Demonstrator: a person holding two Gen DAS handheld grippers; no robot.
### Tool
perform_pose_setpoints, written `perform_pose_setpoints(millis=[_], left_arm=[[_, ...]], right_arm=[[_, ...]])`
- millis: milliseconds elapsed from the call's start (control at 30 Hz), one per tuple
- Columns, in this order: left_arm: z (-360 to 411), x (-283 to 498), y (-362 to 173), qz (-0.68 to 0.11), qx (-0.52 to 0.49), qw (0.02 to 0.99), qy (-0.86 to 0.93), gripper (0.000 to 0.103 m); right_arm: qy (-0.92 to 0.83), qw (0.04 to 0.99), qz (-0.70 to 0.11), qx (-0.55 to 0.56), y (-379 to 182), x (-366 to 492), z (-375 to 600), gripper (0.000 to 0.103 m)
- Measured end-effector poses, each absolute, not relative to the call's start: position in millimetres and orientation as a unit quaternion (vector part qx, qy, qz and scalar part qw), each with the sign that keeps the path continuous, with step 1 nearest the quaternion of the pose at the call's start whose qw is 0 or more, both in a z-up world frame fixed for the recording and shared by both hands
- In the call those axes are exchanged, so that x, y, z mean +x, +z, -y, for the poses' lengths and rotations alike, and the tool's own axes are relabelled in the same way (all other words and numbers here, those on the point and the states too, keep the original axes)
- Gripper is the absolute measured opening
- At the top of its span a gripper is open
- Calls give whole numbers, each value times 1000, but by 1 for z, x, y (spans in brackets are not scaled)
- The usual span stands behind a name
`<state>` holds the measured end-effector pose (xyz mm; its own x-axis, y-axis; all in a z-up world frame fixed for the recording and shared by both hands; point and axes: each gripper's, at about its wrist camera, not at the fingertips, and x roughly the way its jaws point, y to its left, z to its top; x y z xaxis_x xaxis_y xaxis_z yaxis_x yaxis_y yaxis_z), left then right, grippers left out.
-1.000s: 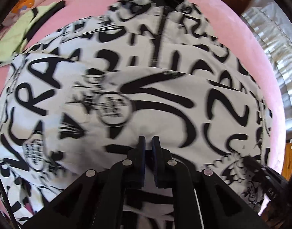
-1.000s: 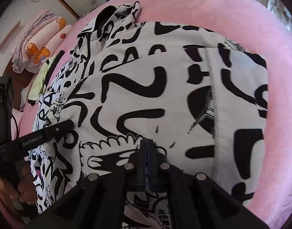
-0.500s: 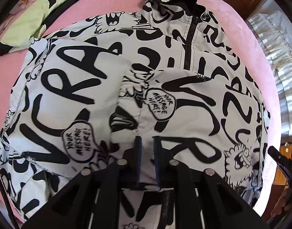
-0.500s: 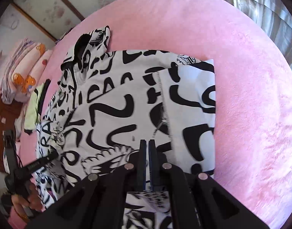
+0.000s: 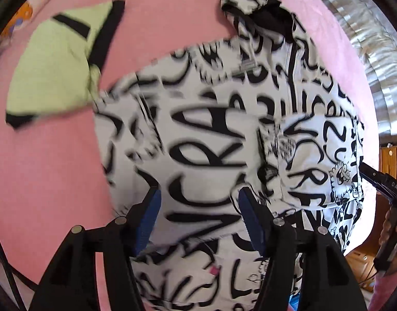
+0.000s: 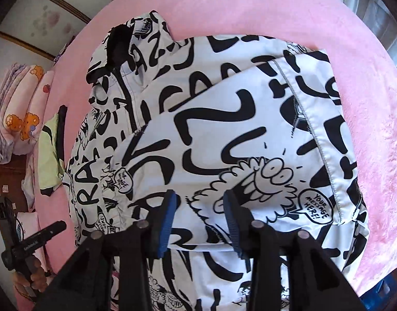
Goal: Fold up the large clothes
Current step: 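Grasp the jacket hem with both tools at its two corners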
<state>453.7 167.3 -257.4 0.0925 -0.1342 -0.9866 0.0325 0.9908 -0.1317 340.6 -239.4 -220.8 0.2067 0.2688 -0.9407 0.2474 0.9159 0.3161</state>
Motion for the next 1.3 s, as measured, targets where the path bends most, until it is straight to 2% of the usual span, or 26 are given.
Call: perform_pose_setpoints(millis=[67,100,200,300,433,533,667,833,1033,1300], left_arm=[[-181,480,-237,-663,-40,744,-67,75],[-186,493,-228,-660,-44,746,-75,76],[-195,536,-203,-653,-48,750,-99,77],[-196,581,-182,-649,-32,752,-111,77],[-196,639,-164,-647,-66,745,-149,83],[-194,691,-161,-636,-68,755,-145,83],[-179,749,-172,-633,-29,766,-109,83],[-149,799,-195,-611,-24,784,-104,83],[-111,834,-253,-566,-13,820,-85,83],[-80,847,-332,-517,-11,847,-121,83]], right_arm=[[14,751,-628,204,-211,354,231,40],[19,752,-628,201,-204,364,226,41],[31,751,-634,181,-185,399,214,50],[60,757,-627,176,-164,441,208,51],[81,762,-629,130,-138,509,203,55],[107,757,-618,181,-124,558,213,55],[104,780,-595,162,-110,624,218,59],[126,781,-583,186,-129,700,220,59],[134,787,-578,169,-187,746,210,59],[139,805,-548,182,-263,762,222,59]])
